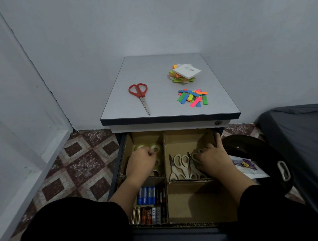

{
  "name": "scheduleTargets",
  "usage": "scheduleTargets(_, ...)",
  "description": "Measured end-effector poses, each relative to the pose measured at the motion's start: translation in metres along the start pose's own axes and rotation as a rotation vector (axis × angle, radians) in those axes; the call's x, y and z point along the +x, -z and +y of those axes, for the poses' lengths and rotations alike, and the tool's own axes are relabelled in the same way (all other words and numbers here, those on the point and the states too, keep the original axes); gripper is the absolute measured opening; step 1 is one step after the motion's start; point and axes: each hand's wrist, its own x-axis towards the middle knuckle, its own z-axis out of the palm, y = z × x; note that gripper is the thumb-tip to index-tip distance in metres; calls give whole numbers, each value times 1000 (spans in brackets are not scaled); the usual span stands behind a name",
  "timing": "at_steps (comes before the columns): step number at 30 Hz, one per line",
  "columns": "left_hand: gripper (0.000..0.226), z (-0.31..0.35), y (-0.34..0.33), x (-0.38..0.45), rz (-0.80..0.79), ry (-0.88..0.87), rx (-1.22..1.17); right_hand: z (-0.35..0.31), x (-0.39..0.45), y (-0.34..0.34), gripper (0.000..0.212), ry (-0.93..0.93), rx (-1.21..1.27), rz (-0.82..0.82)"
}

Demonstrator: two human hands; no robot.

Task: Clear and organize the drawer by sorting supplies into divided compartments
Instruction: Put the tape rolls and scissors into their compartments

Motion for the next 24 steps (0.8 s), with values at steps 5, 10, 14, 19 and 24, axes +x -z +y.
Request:
scheduleTargets(5, 17, 0, 0, 0, 2, -2, 5, 1, 2, -6, 32, 17, 40, 29)
scheduleTargets(10, 17, 0, -1, 0, 5, -4, 20, 1, 1, -5, 30, 27, 46, 50)
scheduleTargets(14, 21, 2, -1, -1, 32, -24, 7, 1, 0, -5, 27, 19, 124, 130)
scheduleTargets(19, 15, 2, 1, -7, 116, -106, -77, -2, -1, -8, 12, -24, 307, 604)
scheduleTargets(24, 11, 16, 25, -4, 467, -428, -144, -16, 9, 33, 21, -14, 657, 991)
